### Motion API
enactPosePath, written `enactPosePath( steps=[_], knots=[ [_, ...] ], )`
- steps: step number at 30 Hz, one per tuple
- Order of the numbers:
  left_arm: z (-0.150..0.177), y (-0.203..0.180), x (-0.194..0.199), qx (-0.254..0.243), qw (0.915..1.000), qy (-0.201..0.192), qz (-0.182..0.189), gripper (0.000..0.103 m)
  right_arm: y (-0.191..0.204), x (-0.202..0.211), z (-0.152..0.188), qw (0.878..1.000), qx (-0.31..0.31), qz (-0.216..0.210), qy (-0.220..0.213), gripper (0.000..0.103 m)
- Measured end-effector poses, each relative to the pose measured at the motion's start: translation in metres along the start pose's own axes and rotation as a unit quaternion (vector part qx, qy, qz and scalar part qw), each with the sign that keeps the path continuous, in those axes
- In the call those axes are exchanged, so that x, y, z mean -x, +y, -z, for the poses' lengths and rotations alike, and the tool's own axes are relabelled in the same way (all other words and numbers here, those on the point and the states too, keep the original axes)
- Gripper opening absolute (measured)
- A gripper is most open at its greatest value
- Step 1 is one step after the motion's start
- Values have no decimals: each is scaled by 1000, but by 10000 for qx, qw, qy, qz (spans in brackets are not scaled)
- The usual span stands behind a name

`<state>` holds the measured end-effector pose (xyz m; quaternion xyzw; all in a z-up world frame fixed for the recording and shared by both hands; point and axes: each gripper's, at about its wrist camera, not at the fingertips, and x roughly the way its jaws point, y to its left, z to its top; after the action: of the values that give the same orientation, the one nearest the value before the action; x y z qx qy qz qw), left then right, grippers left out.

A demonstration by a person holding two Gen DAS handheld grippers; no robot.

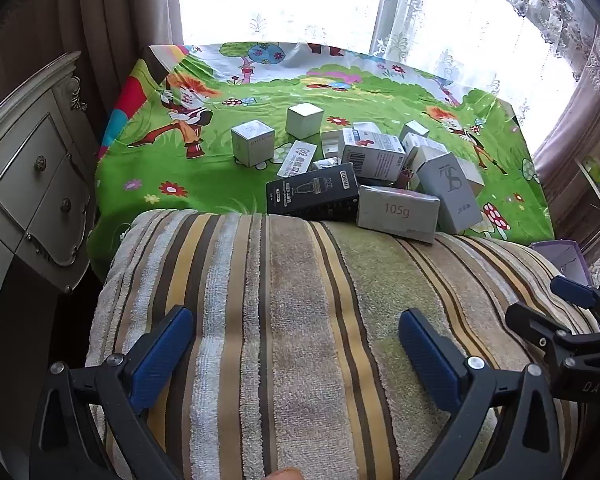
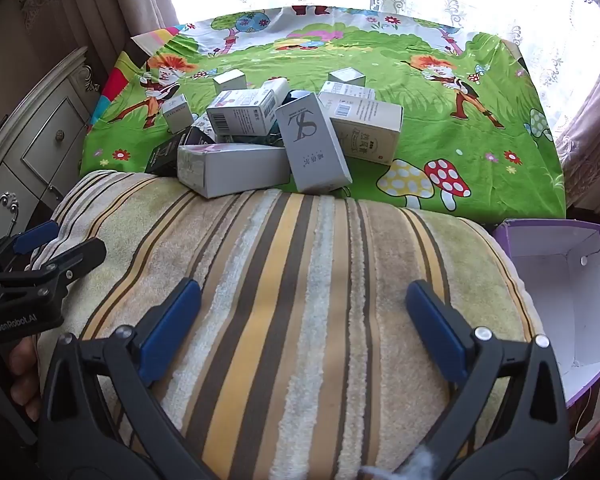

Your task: Organize rigid objects

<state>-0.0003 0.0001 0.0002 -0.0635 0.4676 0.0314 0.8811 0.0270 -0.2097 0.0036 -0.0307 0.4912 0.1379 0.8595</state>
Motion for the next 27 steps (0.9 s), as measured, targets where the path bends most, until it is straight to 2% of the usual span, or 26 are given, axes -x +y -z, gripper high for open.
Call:
enactPosePath(
  steps=[27],
  knots=[
    [-1,1,-5,34,9999,42,-108,103,1,0,2,9999,-1,46,-139,103]
  ],
)
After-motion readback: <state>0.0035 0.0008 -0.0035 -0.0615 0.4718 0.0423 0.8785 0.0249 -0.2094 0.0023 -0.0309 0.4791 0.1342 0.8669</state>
